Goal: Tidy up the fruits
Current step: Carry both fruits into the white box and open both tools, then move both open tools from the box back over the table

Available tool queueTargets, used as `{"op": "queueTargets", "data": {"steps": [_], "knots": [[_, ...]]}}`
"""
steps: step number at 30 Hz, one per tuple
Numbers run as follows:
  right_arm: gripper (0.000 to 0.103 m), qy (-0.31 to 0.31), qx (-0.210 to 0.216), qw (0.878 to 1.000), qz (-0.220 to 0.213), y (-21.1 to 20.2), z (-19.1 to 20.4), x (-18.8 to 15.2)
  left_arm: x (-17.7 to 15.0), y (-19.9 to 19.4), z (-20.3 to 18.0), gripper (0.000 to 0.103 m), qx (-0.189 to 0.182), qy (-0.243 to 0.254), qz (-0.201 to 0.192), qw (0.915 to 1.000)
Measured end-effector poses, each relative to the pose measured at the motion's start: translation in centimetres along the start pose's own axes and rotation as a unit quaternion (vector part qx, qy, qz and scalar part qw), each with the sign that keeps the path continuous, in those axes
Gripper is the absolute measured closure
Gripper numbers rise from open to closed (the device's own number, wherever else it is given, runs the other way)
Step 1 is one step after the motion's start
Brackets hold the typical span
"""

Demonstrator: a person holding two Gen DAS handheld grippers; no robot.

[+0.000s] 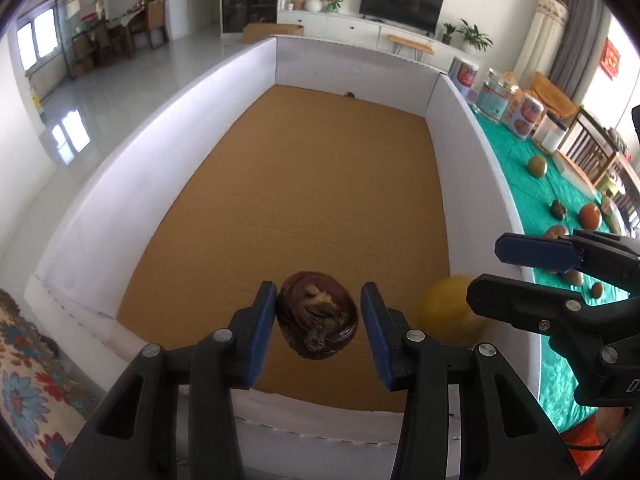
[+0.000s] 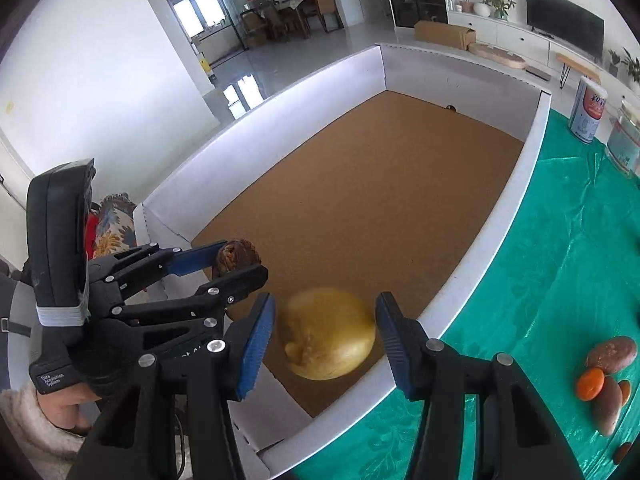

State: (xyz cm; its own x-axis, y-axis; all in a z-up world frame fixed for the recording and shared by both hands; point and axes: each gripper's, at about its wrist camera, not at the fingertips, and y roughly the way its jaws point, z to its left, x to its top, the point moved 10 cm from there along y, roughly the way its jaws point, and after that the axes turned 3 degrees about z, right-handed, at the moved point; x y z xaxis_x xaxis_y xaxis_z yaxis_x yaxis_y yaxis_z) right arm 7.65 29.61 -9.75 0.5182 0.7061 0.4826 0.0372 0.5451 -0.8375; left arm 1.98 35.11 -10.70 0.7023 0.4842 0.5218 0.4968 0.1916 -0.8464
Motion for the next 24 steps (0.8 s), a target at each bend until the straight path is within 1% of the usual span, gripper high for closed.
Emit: {"op": "queueTargets", "data": {"steps": [4, 5, 6, 7, 8, 9, 10, 12, 13, 15, 16, 18, 19, 21, 22, 24], "knots": [[0.049, 0.017, -0.001, 0.999, -0.039, -3.0, -1.0, 0.6, 0.5, -1.0, -0.5, 0.047, -0.008, -0.007, -0.015, 0.9998], [0.048, 0.022, -0.003, 0.998, -0.052, -4.2, -1.6, 0.5, 0.7, -1.5, -1.0, 0.042, -0.009, -0.004, -0.023, 0.9997], [0.046, 0.026, -0.01, 0.997, -0.066, -5.5, -2.4, 0.1, 0.9, -2.1, -1.8, 0.034, -0.01, 0.002, -0.033, 0.9994], [0.044, 0.031, -0.024, 0.996, -0.078, -6.8, -3.5, -0.5, 1.1, -2.7, -2.8, 0.029, -0.014, 0.01, -0.044, 0.9989], [0.038, 0.037, -0.038, 0.995, -0.09, -8.1, -4.7, -1.3, 1.2, -3.3, -4.2, 0.024, -0.021, 0.021, -0.055, 0.998], [0.031, 0.044, -0.055, 0.992, -0.101, -9.5, -5.9, -2.3, 1.1, -3.8, -5.8, 0.022, -0.032, 0.034, -0.064, 0.9968], [0.028, 0.055, -0.073, 0.99, -0.11, -10.9, -7.3, -3.6, 1.0, -4.4, -7.6, 0.022, -0.046, 0.05, -0.071, 0.9952], [0.02, 0.083, -0.108, 0.982, -0.128, -13.5, -10.6, -7.0, 0.4, -5.0, -12.0, 0.019, -0.085, 0.084, -0.074, 0.9901], [0.018, 0.101, -0.129, 0.977, -0.135, -14.7, -12.5, -9.0, -0.1, -5.1, -14.3, 0.018, -0.106, 0.102, -0.072, 0.9865], [0.013, 0.139, -0.181, 0.962, -0.148, -17.3, -16.4, -13.3, -1.5, -4.6, -19.1, 0.016, -0.141, 0.137, -0.059, 0.9787], [0.011, 0.158, -0.214, 0.952, -0.15, -18.3, -18.5, -15.6, -2.4, -4.1, -21.2, 0.016, -0.155, 0.153, -0.047, 0.9749], [0.009, 0.199, -0.28, 0.929, -0.139, -19.5, -22.8, -20.0, -4.1, -2.1, -25.2, 0.016, -0.177, 0.176, -0.024, 0.968], [0.009, 0.225, -0.302, 0.917, -0.135, -20.1, -24.6, -22.0, -4.8, -0.9, -26.7, 0.016, -0.181, 0.182, -0.009, 0.9663], [0.009, 0.28, -0.323, 0.895, -0.129, -20.8, -28.1, -25.7, -6.2, 1.7, -29.2, 0.016, -0.189, 0.189, 0.016, 0.9635], [0.009, 0.308, -0.329, 0.884, -0.124, -21.0, -29.7, -27.4, -6.6, 2.9, -29.9, 0.016, -0.183, 0.195, 0.02, 0.9634], [0.009, 0.363, -0.331, 0.863, -0.117, -21.5, -32.1, -29.8, -7.1, 5.0, -31.0, 0.016, -0.159, 0.213, 0.019, 0.9639]]}}
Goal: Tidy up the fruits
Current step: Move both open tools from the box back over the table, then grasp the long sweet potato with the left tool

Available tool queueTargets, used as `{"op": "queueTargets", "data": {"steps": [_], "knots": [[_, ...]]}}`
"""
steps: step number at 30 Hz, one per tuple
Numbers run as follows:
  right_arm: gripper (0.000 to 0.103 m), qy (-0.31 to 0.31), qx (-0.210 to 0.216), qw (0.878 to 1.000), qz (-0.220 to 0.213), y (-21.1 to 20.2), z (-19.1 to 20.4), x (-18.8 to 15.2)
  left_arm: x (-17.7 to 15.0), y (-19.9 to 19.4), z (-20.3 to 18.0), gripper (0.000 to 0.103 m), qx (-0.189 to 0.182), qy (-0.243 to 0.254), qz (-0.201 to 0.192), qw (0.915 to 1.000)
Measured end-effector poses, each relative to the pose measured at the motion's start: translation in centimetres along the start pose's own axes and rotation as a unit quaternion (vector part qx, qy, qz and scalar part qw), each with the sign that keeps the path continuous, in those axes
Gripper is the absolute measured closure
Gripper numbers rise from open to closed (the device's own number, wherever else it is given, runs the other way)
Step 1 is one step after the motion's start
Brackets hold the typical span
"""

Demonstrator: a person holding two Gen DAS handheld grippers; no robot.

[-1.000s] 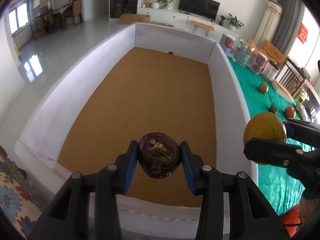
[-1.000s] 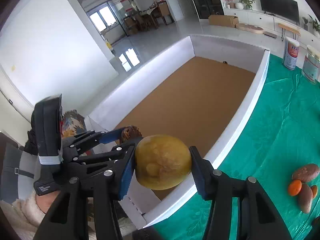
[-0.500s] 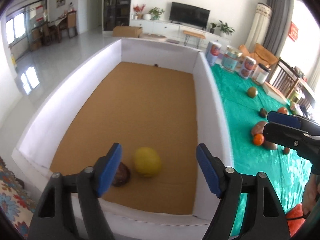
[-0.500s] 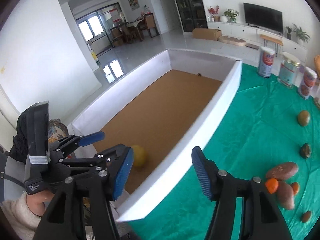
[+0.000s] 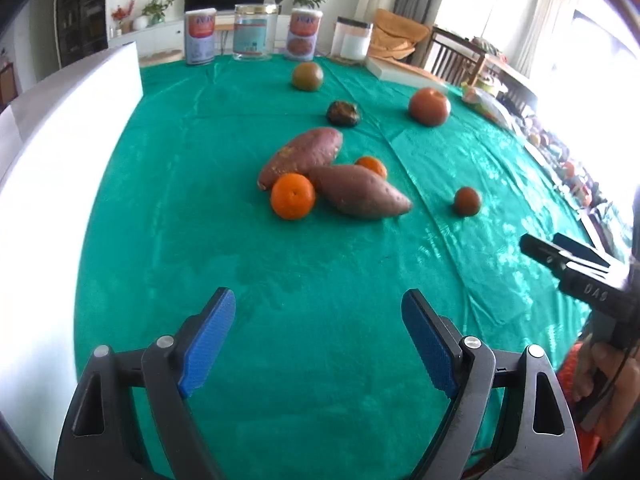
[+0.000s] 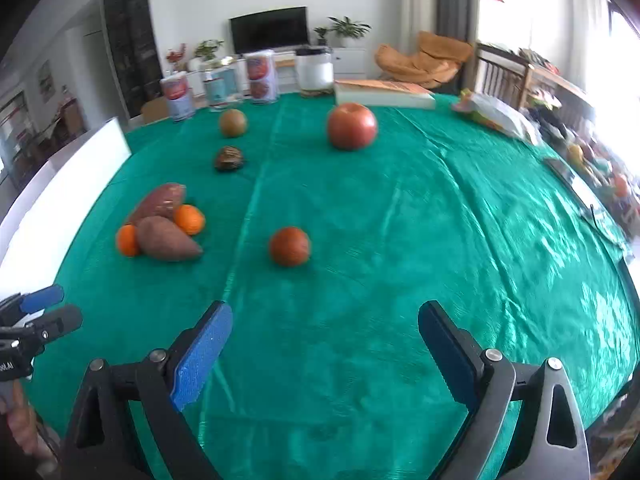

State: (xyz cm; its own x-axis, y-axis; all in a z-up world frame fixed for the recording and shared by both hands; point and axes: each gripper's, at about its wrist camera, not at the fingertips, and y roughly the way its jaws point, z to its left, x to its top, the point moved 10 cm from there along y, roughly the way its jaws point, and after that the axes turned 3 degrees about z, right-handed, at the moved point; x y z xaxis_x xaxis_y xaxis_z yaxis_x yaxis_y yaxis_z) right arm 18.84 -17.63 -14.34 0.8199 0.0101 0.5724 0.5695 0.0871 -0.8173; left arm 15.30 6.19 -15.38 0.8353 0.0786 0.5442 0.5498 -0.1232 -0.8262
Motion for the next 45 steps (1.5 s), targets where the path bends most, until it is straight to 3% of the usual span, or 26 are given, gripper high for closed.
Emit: {"op": "queueTargets", "data": {"steps": [6, 10, 14, 23, 45], "knots": [[0.009, 0.058, -0.054, 0.997, 0.013, 2.2, -3.7, 0.2, 0.6, 2.7, 1.1, 0.016, 0.058, 0.021, -0.011, 0.998], [0.009, 0.063, -0.071, 0.995, 0.022, 2.7, -3.9, -0.8, 0.8, 3.0, 1.7, 0.016, 0.072, 0.022, -0.009, 0.9971], [0.009, 0.056, -0.077, 0.995, 0.034, 3.2, -3.6, -1.2, 0.9, 3.4, 2.1, 0.009, 0.08, 0.015, -0.004, 0.9966], [0.0, 0.057, -0.082, 0.994, 0.039, 3.5, -3.6, -1.5, 1.0, 3.6, 2.1, 0.006, 0.085, 0.015, -0.003, 0.9963], [0.0, 0.06, -0.083, 0.994, 0.039, 3.4, -3.7, -1.6, 0.9, 3.6, 2.0, 0.006, 0.078, 0.017, -0.002, 0.9968]]}}
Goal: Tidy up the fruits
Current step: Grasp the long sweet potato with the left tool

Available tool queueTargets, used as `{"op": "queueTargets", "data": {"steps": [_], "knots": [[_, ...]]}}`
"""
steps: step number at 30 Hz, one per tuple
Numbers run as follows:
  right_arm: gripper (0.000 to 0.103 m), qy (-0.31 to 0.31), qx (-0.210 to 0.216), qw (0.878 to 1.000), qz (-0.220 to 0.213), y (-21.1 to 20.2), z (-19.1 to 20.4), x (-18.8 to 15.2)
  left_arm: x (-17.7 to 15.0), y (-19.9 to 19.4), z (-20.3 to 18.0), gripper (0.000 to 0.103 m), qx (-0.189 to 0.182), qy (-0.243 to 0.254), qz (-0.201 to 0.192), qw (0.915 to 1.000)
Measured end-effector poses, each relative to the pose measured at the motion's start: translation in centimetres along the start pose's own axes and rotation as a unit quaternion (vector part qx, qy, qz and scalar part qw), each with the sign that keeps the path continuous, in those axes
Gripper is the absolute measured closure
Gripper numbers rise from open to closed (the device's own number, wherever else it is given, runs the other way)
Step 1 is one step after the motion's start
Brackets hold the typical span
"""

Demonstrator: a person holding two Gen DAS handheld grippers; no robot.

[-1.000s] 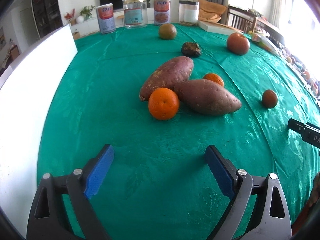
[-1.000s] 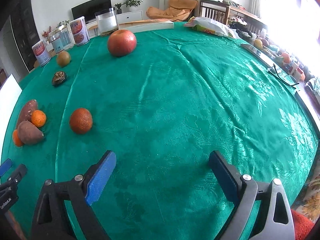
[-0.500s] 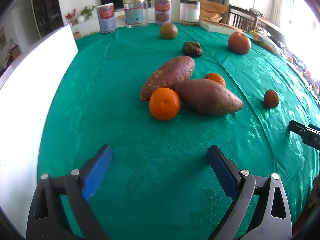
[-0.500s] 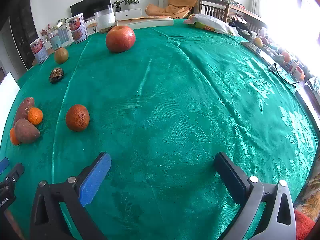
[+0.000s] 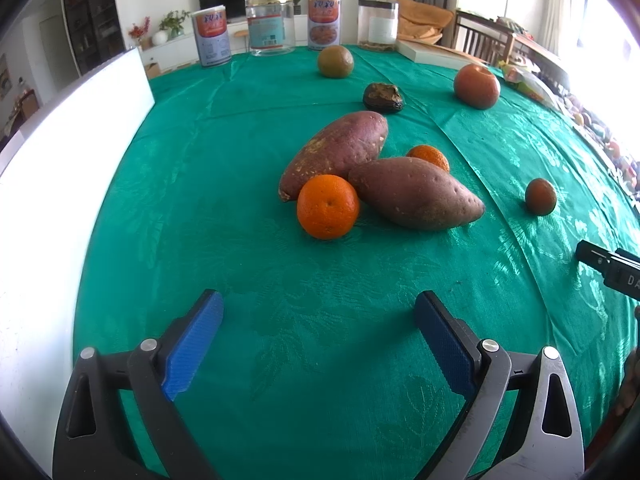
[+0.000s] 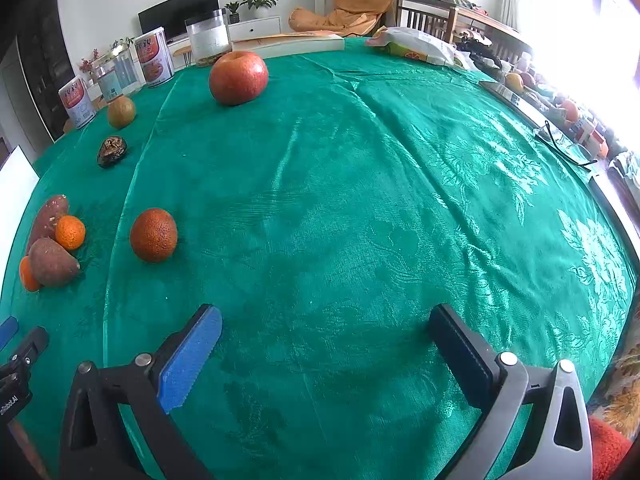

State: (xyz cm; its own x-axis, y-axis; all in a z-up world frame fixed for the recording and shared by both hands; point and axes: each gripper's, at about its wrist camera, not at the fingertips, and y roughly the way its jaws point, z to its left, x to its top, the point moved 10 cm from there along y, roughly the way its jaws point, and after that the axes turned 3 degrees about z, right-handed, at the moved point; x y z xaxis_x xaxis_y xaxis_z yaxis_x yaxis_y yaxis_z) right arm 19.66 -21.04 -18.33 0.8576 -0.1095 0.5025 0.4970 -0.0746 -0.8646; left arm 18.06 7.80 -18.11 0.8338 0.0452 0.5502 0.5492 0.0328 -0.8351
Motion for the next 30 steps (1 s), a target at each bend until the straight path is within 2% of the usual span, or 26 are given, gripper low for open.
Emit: {"op": "queueTargets", "data": {"steps": [10, 14, 16, 19, 22, 24, 27, 30], "knots": [[0.0, 0.0, 0.0, 1.0, 0.0, 0.0, 0.0, 0.0, -0.2, -0.2, -0.4, 0.006, -0.019, 0.017, 0.004, 0.9997], [0.0, 0.0, 0.0, 1.0, 0.0, 0.0, 0.0, 0.0, -0.1, -0.2, -0.2, 0.006, -0.033, 0.033, 0.027, 0.9985], [0.0, 0.0, 0.0, 1.0, 0.0, 0.0, 0.0, 0.1, 0.9, -0.5, 0.4, 0.006, -0.045, 0.014, 0.03, 0.9984], [0.0, 0.001, -0.001, 1.0, -0.001, 0.0, 0.0, 0.0, 3.8, -1.4, 0.9, 0.006, -0.075, -0.015, 0.015, 0.9969], [0.0, 0.0, 0.0, 1.0, 0.0, 0.0, 0.0, 0.0, 7.0, -1.4, 0.1, 0.006, -0.099, -0.016, 0.016, 0.9948], [0.0, 0.0, 0.0, 1.0, 0.0, 0.0, 0.0, 0.1, 8.8, -0.4, -0.7, 0.006, -0.095, 0.002, 0.023, 0.9952], [0.0, 0.001, 0.0, 1.0, 0.0, 0.0, 0.0, 0.1, 10.1, 2.5, -1.0, 0.006, -0.067, 0.022, 0.048, 0.9964], [0.0, 0.001, 0.0, 1.0, -0.001, 0.0, 0.0, 0.1, 9.9, 5.2, -0.2, 0.006, -0.06, 0.005, 0.081, 0.9948]]}}
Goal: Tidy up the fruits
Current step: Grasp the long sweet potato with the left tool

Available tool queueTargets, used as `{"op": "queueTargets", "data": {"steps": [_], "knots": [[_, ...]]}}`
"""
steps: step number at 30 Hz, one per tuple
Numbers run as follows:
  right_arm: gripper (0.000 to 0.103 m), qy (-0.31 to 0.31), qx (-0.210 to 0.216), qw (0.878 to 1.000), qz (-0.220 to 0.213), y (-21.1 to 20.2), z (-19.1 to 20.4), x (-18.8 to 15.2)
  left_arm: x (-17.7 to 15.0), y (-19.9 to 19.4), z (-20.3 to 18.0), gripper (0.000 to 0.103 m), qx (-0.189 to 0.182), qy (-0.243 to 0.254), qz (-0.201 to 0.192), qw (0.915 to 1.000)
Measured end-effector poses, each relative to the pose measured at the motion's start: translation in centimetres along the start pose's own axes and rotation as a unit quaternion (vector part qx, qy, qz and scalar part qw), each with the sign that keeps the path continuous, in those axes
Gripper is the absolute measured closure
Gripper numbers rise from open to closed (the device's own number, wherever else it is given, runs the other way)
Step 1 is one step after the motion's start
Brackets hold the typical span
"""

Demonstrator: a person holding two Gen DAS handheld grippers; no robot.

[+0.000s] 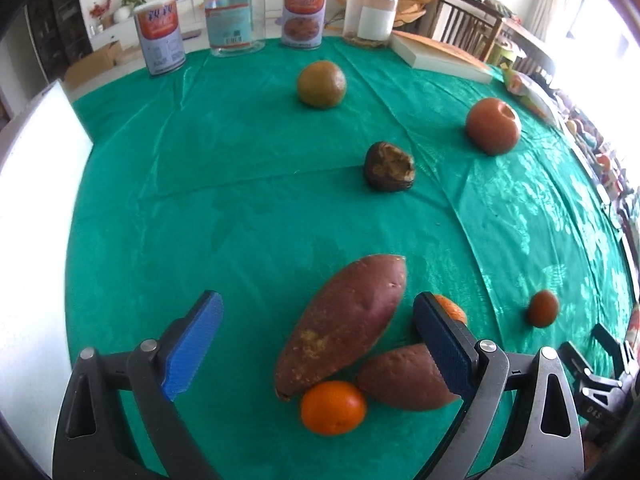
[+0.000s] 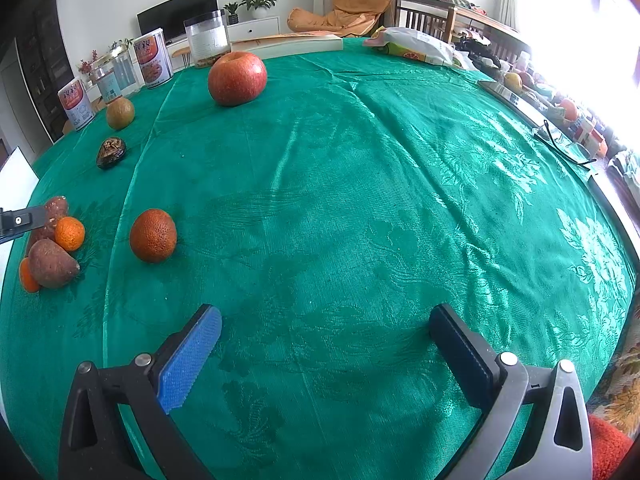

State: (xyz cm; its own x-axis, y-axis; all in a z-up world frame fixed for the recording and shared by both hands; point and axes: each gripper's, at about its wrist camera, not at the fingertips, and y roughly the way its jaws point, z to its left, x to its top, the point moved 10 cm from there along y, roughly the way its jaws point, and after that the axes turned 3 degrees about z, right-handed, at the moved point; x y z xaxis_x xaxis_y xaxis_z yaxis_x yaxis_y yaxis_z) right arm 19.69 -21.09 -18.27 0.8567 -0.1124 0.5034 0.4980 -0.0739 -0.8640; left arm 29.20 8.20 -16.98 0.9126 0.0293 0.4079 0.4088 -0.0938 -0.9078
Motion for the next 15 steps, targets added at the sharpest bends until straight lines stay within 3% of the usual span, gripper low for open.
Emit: {"op": "queueTargets", "data": {"steps": [3, 6, 8, 15], "knots": [[0.0, 0.002, 0.001, 1.0, 0.0, -0.1, 0.0, 0.0, -0.1, 0.4, 1.2, 0.006, -0.014, -0.028, -0.001, 0.9995], [0.0, 0.001, 0.0, 1.0, 0.0, -0.1, 0.0, 0.0, 0.3, -1.2, 3.5, 0.007, 0.015, -0.058, -0.035, 0.9976], [0.0, 0.001, -0.002, 1.0, 0.0, -0.1, 0.0, 0.0, 0.3, -1.2, 4.5, 0.007, 0.013, -0.071, -0.032, 0.9968], [0.0, 0.001, -0.002, 1.0, 0.0, -0.1, 0.0, 0.1, -0.8, -0.1, 4.5, 0.008, 0.021, -0.055, -0.021, 0.998]]}}
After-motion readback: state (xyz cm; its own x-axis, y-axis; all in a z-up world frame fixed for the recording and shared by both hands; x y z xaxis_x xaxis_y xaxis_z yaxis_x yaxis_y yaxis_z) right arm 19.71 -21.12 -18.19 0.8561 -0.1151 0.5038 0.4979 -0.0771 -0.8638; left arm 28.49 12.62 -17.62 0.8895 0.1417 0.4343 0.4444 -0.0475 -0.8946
